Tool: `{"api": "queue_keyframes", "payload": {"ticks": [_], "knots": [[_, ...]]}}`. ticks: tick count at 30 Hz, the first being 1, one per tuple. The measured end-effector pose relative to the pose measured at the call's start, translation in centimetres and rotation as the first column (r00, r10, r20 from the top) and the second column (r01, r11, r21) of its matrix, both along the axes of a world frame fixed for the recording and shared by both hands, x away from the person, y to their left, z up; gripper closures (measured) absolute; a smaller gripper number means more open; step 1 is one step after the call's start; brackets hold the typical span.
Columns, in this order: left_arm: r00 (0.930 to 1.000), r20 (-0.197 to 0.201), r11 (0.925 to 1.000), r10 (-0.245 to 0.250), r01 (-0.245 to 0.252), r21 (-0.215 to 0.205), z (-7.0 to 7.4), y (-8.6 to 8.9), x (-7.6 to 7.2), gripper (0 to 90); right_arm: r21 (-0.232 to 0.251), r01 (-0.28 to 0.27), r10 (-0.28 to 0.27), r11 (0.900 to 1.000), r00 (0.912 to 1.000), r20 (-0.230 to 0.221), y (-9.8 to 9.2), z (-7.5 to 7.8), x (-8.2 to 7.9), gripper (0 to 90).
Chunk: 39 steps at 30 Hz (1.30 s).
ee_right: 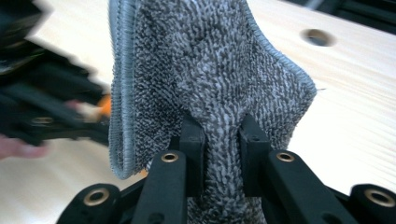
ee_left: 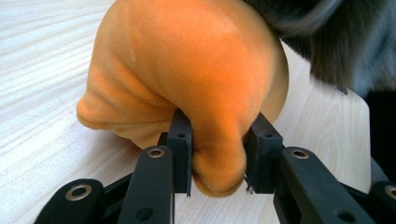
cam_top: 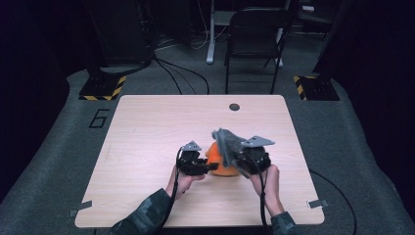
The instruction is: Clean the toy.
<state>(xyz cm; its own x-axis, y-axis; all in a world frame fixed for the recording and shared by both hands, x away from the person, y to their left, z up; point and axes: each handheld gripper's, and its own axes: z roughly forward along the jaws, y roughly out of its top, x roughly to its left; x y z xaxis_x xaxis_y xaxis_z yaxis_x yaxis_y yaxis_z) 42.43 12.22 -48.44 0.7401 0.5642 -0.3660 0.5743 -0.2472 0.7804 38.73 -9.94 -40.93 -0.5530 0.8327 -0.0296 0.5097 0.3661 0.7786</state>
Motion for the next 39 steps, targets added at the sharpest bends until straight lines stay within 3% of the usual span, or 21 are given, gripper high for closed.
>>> {"api": "queue_keyframes", "payload": {"ticks": [3,6,9,12,15,16,19,22,24,25,26,28,29,30,31,32,33,35,36,38,39], "knots": [[1.0000,-0.001,0.9999,-0.007,0.007,0.008,-0.2,0.1,0.1,67.6,-0.106,0.000,0.002,0.994,0.9999,0.014,1.8,-1.4,0.0,75.3],[0.9999,0.001,0.9999,-0.011,0.011,0.012,-0.2,0.1,0.2,67.6,-0.107,0.017,-0.016,0.994,0.9998,0.008,1.4,-1.6,0.3,75.3],[1.0000,0.002,0.9999,-0.009,0.009,0.010,-0.2,-0.1,0.0,67.7,-0.146,0.065,-0.064,0.987,0.9979,0.009,0.0,-2.1,0.7,75.3],[1.0000,0.002,1.0000,-0.010,0.010,0.002,-0.3,-0.1,0.0,67.7,-0.125,0.098,-0.104,0.987,0.9939,-0.038,-1.7,-2.8,1.4,75.3],[0.9999,0.005,0.9999,-0.011,0.011,0.006,-0.3,-0.2,-0.1,67.7,-0.157,0.145,-0.164,0.977,0.9804,-0.109,-3.8,-4.7,2.6,75.3],[0.9999,0.002,0.9999,-0.013,0.013,0.007,-0.2,-0.2,0.0,67.7,-0.157,0.145,-0.164,0.977,0.9804,-0.109,-3.8,-4.7,2.6,75.3],[1.0000,0.002,1.0000,-0.007,0.007,0.002,-0.2,-0.1,0.0,67.7,-0.196,0.164,-0.201,0.967,0.9614,-0.188,-5.0,-6.8,3.7,75.3],[0.9999,0.006,1.0000,-0.009,0.009,0.003,-0.2,-0.1,0.0,67.7,-0.205,0.184,-0.226,0.961,0.9530,-0.202,-5.8,-7.5,4.1,75.7],[0.9999,0.007,1.0000,-0.008,0.008,0.004,-0.2,-0.1,0.0,67.7,-0.192,0.195,-0.230,0.962,0.9555,-0.184,-6.1,-7.1,4.0,75.8],[0.9999,0.013,1.0000,-0.008,0.008,0.003,-0.2,-0.1,0.0,67.7,-0.141,0.199,-0.220,0.970,0.9637,-0.152,-6.3,-5.4,3.4,75.8],[0.9999,0.013,1.0000,-0.008,0.008,0.003,-0.2,-0.1,0.0,67.6,-0.141,0.199,-0.220,0.970,0.9637,-0.152,-6.3,-5.4,3.4,75.8],[0.9998,0.018,0.9999,-0.008,0.008,0.010,-0.1,-0.2,0.0,67.7,-0.064,0.181,-0.186,0.981,0.9781,-0.094,-5.6,-2.7,2.2,75.8],[0.9997,0.023,0.9998,-0.010,0.010,0.016,-0.1,-0.3,-0.1,67.7,0.002,0.111,-0.111,0.994,0.9932,-0.035,-4.3,-0.4,1.0,75.7],[0.9996,0.024,0.9998,-0.012,0.012,0.016,-0.1,-0.3,-0.1,67.7,0.002,0.111,-0.111,0.994,0.9932,-0.035,-4.3,-0.4,1.0,75.7],[0.9992,0.038,0.9994,-0.014,0.012,0.033,-0.1,-0.5,-0.3,67.7,0.039,0.046,-0.046,0.998,0.9990,-0.002,-2.3,0.8,0.1,75.8],[0.9992,0.038,0.9994,-0.014,0.012,0.033,-0.1,-0.5,-0.3,67.7,0.039,0.046,-0.046,0.998,0.9990,-0.002,-2.3,0.8,0.1,75.8],[0.9989,0.044,0.9992,-0.016,0.015,0.038,-0.1,-0.5,-0.3,67.7,0.025,-0.005,0.005,1.000,0.9999,-0.009,-0.1,0.7,-0.3,75.7],[0.9990,0.043,0.9987,-0.010,0.008,0.051,-0.1,-0.5,-0.4,67.7,-0.037,-0.014,0.013,0.999,0.9997,-0.021,1.9,-0.5,-0.2,75.6],[0.9990,0.043,0.9987,-0.010,0.008,0.051,-0.1,-0.5,-0.4,67.7,-0.037,-0.014,0.013,0.999,0.9997,-0.021,1.9,-0.5,-0.2,75.6],[0.9992,0.038,0.9990,-0.008,0.006,0.045,-0.4,-0.5,-0.3,67.7,-0.108,-0.010,0.011,0.994,0.9999,0.004,2.5,-1.7,0.0,75.7],[0.9990,0.043,0.9990,-0.010,0.009,0.044,-0.4,-0.5,-0.3,67.7,-0.106,-0.001,0.001,0.994,1.0000,0.000,2.4,-1.7,0.0,75.6]]}}
